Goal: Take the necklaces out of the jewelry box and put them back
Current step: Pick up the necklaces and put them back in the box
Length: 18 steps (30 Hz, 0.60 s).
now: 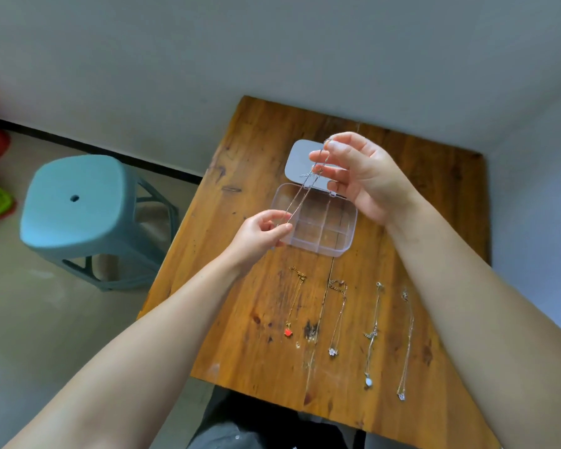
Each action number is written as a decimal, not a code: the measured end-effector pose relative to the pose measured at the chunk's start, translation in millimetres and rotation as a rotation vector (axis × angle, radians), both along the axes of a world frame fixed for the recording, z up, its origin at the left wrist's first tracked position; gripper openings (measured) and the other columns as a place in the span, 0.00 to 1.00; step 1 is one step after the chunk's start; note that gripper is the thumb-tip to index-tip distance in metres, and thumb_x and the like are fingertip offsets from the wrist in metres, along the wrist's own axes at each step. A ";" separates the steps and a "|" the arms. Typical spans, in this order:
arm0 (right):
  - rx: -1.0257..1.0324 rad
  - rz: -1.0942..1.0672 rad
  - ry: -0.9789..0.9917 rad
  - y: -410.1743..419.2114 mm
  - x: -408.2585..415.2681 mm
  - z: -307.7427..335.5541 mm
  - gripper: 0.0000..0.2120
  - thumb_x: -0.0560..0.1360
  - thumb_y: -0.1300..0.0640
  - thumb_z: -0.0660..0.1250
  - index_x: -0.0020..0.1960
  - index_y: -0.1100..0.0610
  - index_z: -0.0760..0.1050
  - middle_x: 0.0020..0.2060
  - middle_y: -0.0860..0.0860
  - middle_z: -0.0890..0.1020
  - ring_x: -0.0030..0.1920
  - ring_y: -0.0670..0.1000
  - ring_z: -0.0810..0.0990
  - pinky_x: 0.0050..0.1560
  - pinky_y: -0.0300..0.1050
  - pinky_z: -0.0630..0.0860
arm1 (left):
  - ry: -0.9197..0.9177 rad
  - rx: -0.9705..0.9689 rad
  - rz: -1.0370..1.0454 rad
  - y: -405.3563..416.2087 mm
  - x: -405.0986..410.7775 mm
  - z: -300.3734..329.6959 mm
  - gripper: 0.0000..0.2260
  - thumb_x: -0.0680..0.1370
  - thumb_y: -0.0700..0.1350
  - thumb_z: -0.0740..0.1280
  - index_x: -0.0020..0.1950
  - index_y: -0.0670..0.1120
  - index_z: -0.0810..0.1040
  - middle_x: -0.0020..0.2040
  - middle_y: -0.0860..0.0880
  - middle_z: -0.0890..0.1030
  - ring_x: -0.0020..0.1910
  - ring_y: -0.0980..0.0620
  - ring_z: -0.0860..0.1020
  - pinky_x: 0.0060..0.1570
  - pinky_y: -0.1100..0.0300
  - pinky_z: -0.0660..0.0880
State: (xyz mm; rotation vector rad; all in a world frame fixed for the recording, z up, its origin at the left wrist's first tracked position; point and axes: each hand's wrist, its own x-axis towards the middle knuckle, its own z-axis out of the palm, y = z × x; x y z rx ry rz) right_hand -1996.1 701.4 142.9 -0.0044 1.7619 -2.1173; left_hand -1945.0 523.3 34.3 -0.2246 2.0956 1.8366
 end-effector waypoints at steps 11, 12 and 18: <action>0.226 -0.275 0.000 -27.0 -51.1 -37.9 0.03 0.78 0.57 0.65 0.47 0.55 0.78 0.41 0.51 0.84 0.47 0.52 0.84 0.49 0.47 0.80 | -0.128 -0.116 -0.012 11.9 -108.0 -20.4 0.06 0.76 0.43 0.67 0.48 0.44 0.82 0.46 0.44 0.83 0.45 0.50 0.80 0.48 0.57 0.78; 0.256 -0.286 -0.012 -28.8 -54.4 -43.6 0.03 0.78 0.57 0.65 0.48 0.55 0.77 0.42 0.51 0.84 0.47 0.52 0.84 0.50 0.46 0.81 | -0.149 -0.138 -0.023 11.4 -115.1 -23.4 0.06 0.76 0.42 0.67 0.48 0.44 0.82 0.47 0.44 0.83 0.47 0.49 0.81 0.49 0.56 0.79; 0.414 -0.271 -0.107 -37.4 -63.5 -84.5 0.03 0.78 0.59 0.65 0.49 0.55 0.77 0.43 0.54 0.83 0.47 0.52 0.84 0.49 0.44 0.81 | -0.141 -0.252 -0.078 1.5 -133.1 -38.1 0.08 0.76 0.38 0.65 0.49 0.40 0.82 0.45 0.40 0.84 0.47 0.45 0.82 0.53 0.49 0.79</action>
